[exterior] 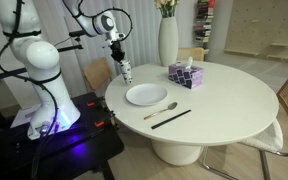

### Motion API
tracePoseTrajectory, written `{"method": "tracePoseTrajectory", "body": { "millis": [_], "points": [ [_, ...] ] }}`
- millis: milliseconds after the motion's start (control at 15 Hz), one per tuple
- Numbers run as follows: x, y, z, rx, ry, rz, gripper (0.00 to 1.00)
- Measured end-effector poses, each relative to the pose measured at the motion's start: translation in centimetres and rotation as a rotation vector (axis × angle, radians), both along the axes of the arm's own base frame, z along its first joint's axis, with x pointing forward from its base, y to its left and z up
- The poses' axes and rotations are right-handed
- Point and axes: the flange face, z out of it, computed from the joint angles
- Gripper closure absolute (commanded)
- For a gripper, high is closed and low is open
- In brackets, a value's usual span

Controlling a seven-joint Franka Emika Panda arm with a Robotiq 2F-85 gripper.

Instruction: Pick up the spoon and place it to the right side of the white plate. Pick up the cup and place it to the left side of the white plate.

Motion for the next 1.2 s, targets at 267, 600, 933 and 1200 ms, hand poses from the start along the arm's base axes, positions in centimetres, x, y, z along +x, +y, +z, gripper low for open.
{"method": "tracePoseTrajectory", "body": {
  "millis": [267, 600, 933, 1200],
  "points": [
    [-0.2, 0.5, 0.1, 0.017, 0.005, -0.007, 0.99],
    [0.8, 0.5, 1.0, 0.030, -0.012, -0.016, 0.99],
    [3.1, 0.0, 1.9, 0.049, -0.028, -0.024, 0.99],
    [5.1, -0.6, 1.8, 0.075, -0.014, -0.033, 0.99]
  ]
}}
